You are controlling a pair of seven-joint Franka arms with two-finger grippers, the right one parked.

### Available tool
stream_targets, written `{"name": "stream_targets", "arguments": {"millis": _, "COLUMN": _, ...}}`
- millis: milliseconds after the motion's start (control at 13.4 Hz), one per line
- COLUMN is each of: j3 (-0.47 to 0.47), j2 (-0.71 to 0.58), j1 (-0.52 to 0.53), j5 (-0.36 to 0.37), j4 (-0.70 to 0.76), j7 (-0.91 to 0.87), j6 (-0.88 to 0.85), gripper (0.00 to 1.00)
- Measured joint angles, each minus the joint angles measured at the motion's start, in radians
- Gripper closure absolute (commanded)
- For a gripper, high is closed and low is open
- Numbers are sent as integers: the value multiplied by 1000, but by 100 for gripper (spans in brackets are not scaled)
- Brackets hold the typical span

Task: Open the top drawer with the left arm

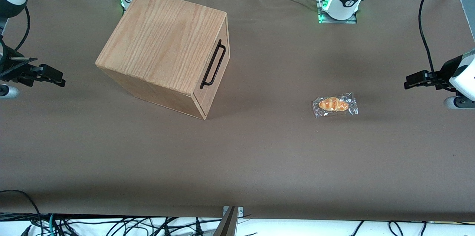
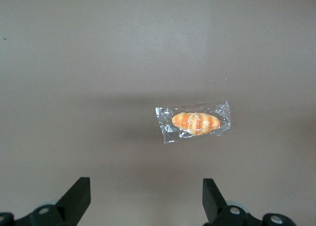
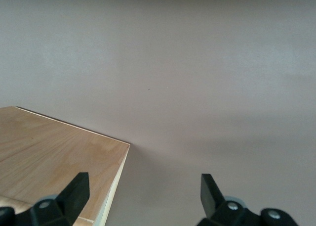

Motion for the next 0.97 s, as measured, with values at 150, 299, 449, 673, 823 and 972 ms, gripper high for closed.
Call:
{"name": "stream_targets", "arguments": {"millis": 150, "j3": 1, "j2": 0, "j1": 1, "j5": 0, "j4": 0, "j7": 0, "j6": 0, "gripper": 0}}
{"name": "stream_targets", "arguments": {"millis": 299, "j3": 1, "j2": 0, "j1": 1, "j5": 0, "j4": 0, "j7": 0, "j6": 0, "gripper": 0}}
{"name": "stream_targets", "arguments": {"millis": 449, "j3": -2, "j2": 0, "j1": -1, "j5": 0, "j4": 0, "j7": 1, "j6": 0, "gripper": 0}}
{"name": "stream_targets", "arguments": {"millis": 673, "j3": -23, "j2": 0, "j1": -5, "j5": 0, "j4": 0, "j7": 2, "j6": 0, "gripper": 0}}
{"name": "stream_targets", "arguments": {"millis": 823, "j3": -46, "j2": 0, "j1": -7, "j5": 0, "j4": 0, "j7": 1, "j6": 0, "gripper": 0}}
{"name": "stream_targets", "arguments": {"millis": 972, "j3": -67, "j2": -1, "j1": -8, "j5": 0, "j4": 0, "j7": -3, "j6": 0, "gripper": 0}}
